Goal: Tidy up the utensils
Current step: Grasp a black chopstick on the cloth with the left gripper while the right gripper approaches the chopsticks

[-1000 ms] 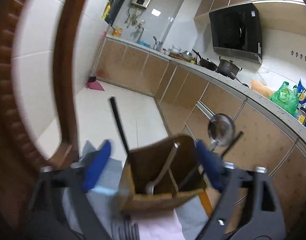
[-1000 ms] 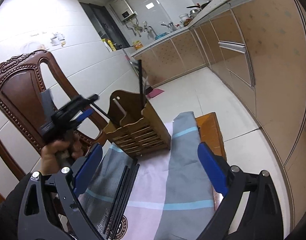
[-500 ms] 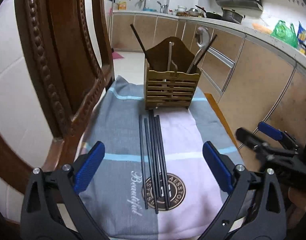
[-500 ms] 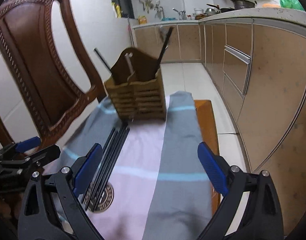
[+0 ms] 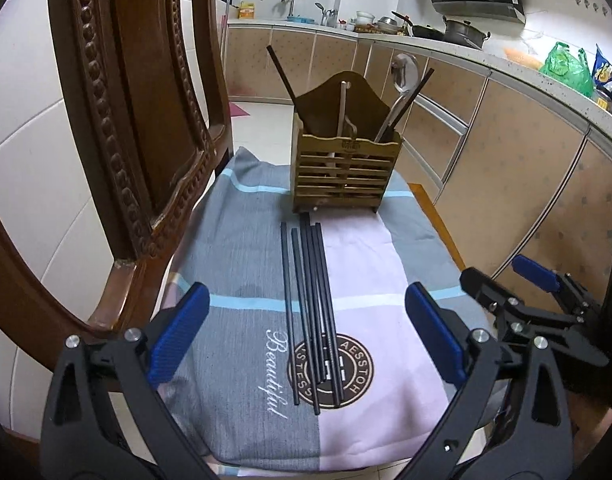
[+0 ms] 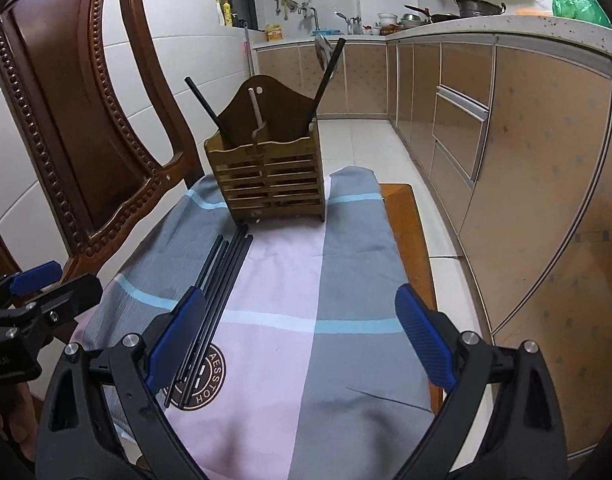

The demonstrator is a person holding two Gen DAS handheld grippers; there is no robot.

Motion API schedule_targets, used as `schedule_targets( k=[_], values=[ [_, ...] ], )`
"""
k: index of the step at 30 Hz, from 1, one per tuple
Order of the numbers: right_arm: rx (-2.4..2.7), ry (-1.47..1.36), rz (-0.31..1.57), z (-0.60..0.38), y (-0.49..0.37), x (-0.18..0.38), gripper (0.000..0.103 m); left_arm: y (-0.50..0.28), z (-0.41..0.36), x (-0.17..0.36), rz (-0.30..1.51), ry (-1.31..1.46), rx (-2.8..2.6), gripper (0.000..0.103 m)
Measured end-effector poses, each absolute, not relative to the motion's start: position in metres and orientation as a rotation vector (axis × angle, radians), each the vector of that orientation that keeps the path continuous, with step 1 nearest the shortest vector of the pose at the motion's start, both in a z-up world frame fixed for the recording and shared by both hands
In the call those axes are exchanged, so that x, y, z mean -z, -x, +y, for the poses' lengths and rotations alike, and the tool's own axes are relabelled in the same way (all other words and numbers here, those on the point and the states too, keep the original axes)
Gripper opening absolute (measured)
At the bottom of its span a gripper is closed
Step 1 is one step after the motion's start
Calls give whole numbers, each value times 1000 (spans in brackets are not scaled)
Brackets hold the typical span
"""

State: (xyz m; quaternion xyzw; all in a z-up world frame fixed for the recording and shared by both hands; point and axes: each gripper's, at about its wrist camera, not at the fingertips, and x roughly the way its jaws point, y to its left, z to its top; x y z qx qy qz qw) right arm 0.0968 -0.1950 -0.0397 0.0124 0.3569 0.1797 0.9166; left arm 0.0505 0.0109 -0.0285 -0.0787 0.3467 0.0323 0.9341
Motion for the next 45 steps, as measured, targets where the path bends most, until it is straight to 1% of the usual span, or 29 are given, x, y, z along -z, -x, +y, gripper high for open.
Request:
schedule_targets(
  k=[4, 9, 10, 12, 14, 17, 18, 19, 21, 22, 23, 26, 33, 36, 45],
  values=[
    [-372, -21, 738, -191, -101, 43, 93, -61, 16, 39, 735, 160, -83, 97],
    [-379, -26, 761, -184, -113, 52, 93, -96, 28, 59, 784, 168, -129, 96],
    [-385, -29, 767, -182, -118, 54, 93, -106, 31, 63, 798, 169, -139, 95],
    [-397, -36, 773, -178, -127, 60, 93, -125, 35, 71, 823, 163, -152, 87],
    [-403, -42, 798, -174, -138, 67, 93, -145, 39, 80, 853, 154, -164, 75],
    [-404, -40, 833, -165, -158, 79, 93, -170, 48, 96, 903, 164, -182, 66],
    [-400, -37, 846, -162, -165, 83, 93, -179, 50, 101, 921, 175, -179, 65],
    [-400, -35, 854, -159, -170, 87, 93, -187, 51, 106, 938, 179, -175, 61],
    [-397, -17, 871, -152, -184, 95, 88, -200, 50, 112, 949, 174, -177, 59],
    [-397, -8, 878, -149, -188, 99, 84, -206, 50, 115, 956, 171, -179, 58],
    [-395, 3, 889, -145, -195, 104, 82, -214, 50, 119, 968, 173, -181, 56],
    [-405, 7, 920, -136, -212, 114, 75, -234, 53, 134, 1012, 175, -184, 54],
    [-394, 60, 958, -104, -234, 129, 75, -245, 69, 140, 1016, 171, -245, 49],
    [-385, 111, 986, -88, -236, 140, 73, -244, 73, 139, 1018, 161, -233, 46],
    [-342, 233, 965, -69, -227, 145, 73, -241, 82, 138, 1036, 152, -229, 47]
  ],
)
